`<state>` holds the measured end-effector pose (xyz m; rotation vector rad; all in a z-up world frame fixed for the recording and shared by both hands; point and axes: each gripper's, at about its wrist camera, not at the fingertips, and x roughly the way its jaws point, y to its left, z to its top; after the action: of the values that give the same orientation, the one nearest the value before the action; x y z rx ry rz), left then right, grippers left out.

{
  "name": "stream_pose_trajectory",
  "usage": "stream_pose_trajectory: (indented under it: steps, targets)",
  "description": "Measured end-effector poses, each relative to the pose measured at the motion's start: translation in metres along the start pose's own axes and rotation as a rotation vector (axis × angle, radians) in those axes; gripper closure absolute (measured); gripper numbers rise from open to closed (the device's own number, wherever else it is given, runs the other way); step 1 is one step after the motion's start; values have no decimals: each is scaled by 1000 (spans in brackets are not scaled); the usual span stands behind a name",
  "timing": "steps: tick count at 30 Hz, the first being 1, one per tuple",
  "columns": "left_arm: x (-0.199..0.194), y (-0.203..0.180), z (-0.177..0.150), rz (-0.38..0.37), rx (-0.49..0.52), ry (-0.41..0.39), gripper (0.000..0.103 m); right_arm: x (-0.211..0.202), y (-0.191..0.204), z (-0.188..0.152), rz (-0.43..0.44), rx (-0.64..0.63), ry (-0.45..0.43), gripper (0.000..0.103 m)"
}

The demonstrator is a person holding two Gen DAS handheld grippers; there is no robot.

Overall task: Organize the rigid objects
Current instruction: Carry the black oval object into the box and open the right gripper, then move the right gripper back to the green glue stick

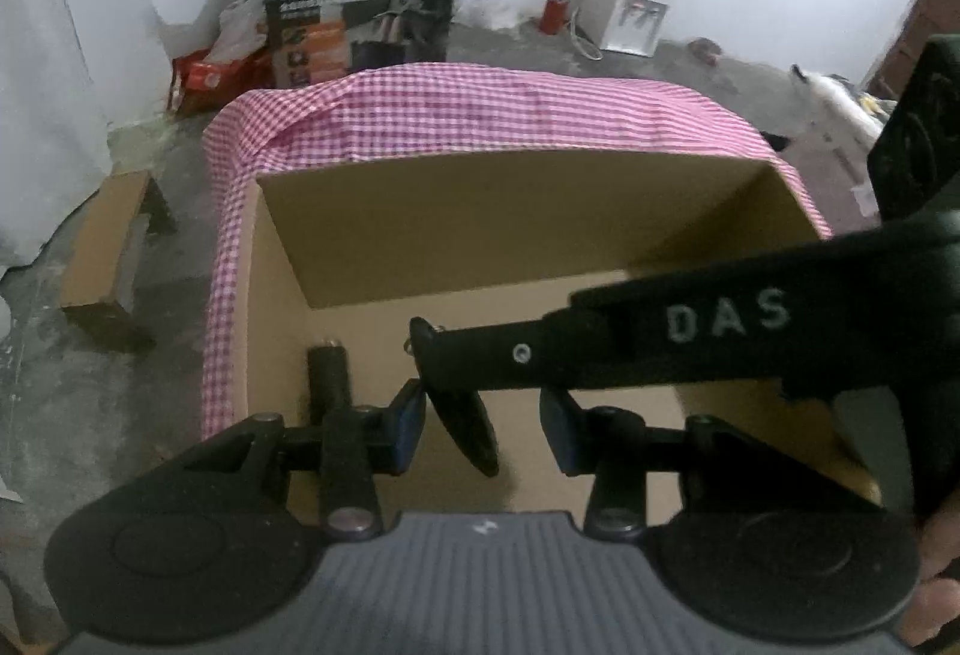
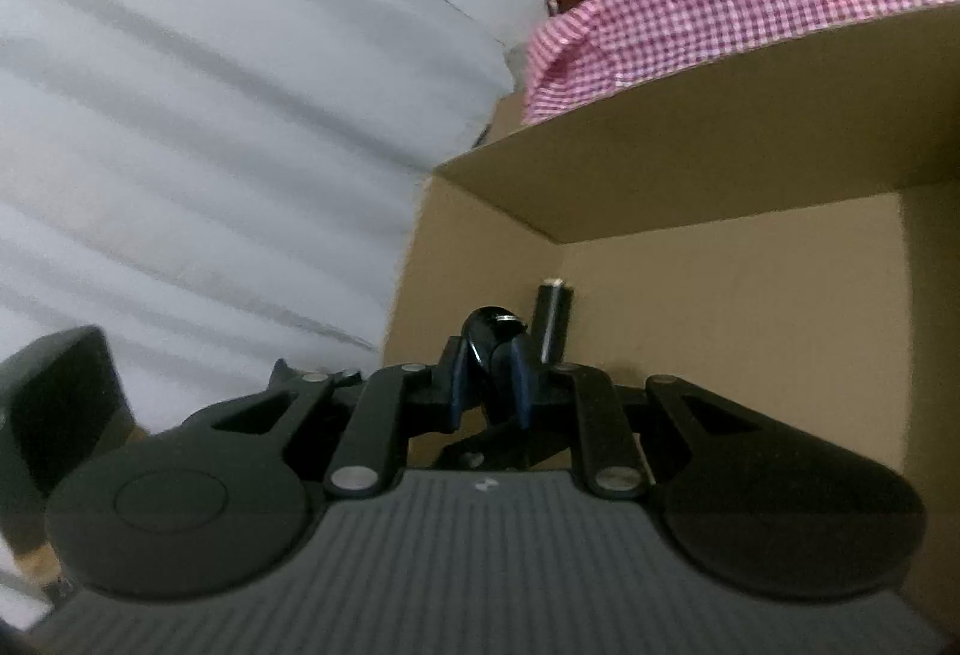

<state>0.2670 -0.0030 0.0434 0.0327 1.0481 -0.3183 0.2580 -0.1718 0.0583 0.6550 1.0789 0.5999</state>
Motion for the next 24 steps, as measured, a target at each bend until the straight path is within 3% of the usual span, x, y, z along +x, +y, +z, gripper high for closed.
stream_pose_trajectory:
  steps: [4,6,10,13,19,24]
  targets:
    - [10,5,11,27,-4,-8,58,21,-8,15,-31,26,3,88]
    - [8,4,12,33,-1,-26,51,25,-14,20,-48,24,-6,86]
    - [2,5,13,31,-8,-50,48,28,-12,22,-51,20,-18,86]
    - [-10,3,11,31,-1,-80,40,20,-7,22,-43,-2,-32,86]
    - [-55,-5,1,6,24,-167,30,-34,8,4,-27,-65,-108,83]
    - [-107,-25,-25,-30,81,-255,19,-113,22,-39,33,-127,-226,79]
